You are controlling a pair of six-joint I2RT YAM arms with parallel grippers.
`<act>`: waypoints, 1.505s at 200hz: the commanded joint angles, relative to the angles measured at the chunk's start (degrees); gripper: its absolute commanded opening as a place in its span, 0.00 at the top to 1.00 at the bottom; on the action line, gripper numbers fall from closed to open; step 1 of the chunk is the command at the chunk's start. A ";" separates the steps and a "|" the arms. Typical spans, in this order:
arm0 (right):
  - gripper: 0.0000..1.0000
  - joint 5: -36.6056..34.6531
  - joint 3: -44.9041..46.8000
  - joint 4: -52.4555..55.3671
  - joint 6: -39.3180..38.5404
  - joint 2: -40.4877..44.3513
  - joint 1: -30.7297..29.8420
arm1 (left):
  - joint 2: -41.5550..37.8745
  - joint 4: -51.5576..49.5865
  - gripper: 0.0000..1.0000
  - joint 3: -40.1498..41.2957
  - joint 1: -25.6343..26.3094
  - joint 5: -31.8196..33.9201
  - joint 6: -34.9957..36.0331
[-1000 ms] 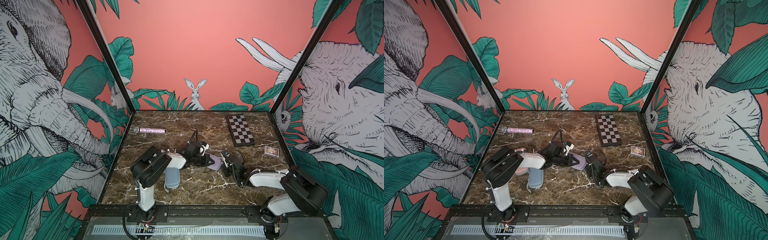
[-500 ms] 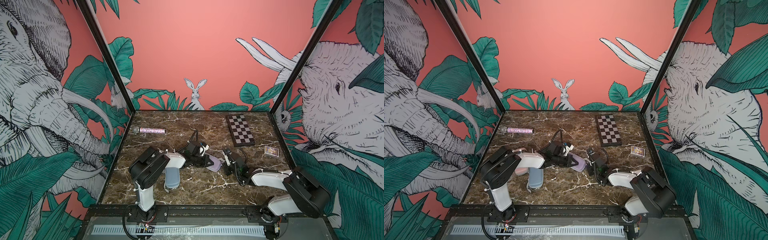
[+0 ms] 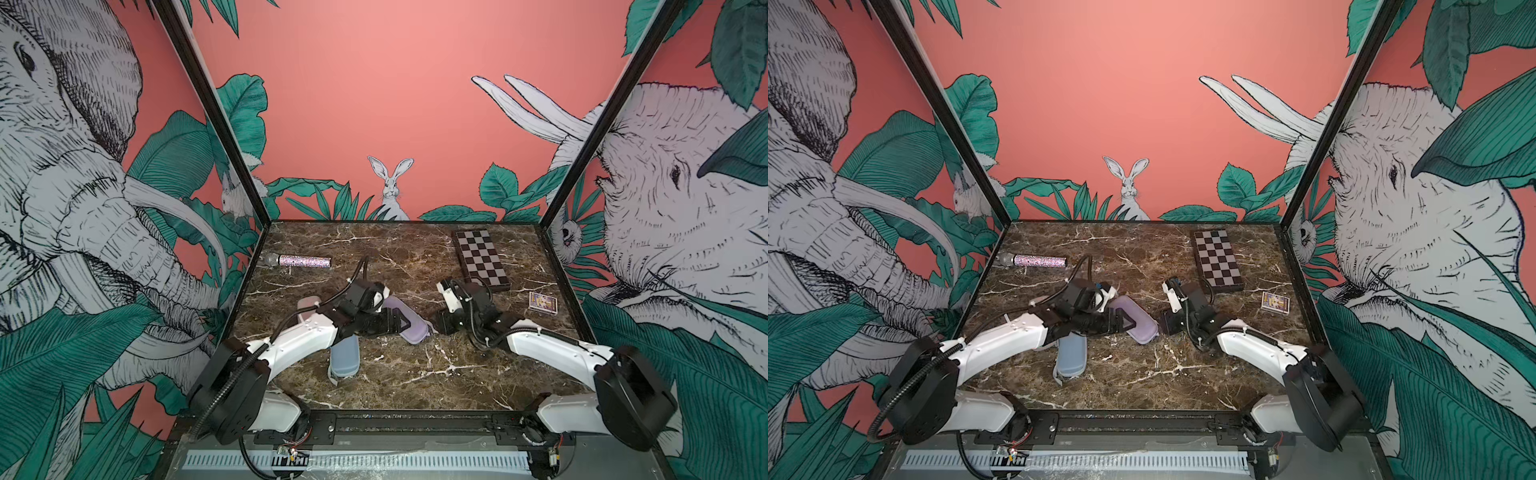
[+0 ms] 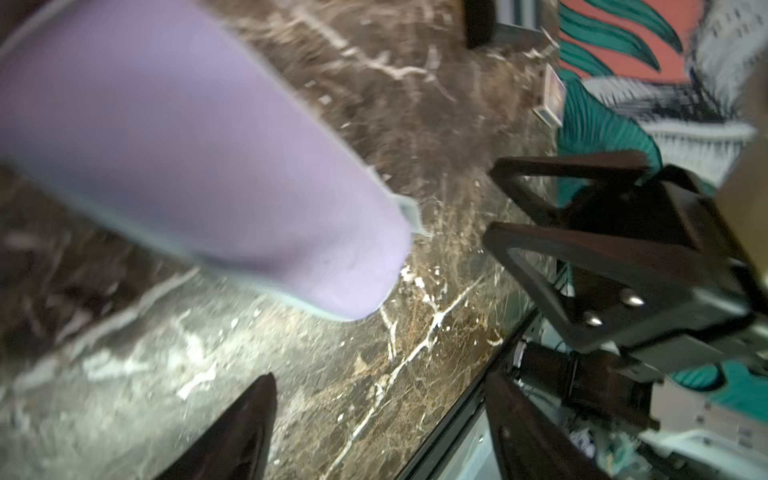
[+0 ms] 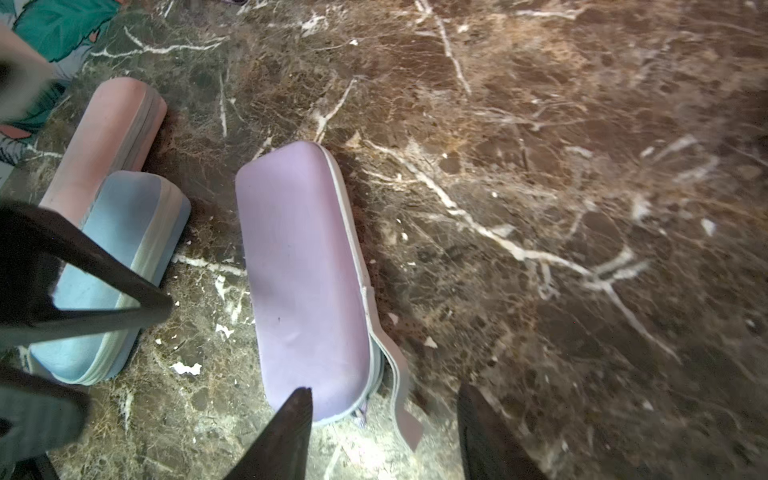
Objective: Put umbrellas into zippered umbrella sleeves
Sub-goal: Pick up the umbrella sleeve at the center of the board.
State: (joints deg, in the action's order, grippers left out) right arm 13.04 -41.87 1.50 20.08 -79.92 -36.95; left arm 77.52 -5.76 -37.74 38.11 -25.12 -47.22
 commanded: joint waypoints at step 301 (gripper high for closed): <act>0.63 32.04 0.75 -14.57 31.61 4.67 4.42 | 6.03 51.64 0.84 7.69 -0.58 10.87 -35.45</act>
State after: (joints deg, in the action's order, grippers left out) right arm 45.17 -38.87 -17.17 58.00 -82.11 -32.69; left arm 85.47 43.09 -28.82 38.20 -20.58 -79.53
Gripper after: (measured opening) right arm 0.332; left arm 0.284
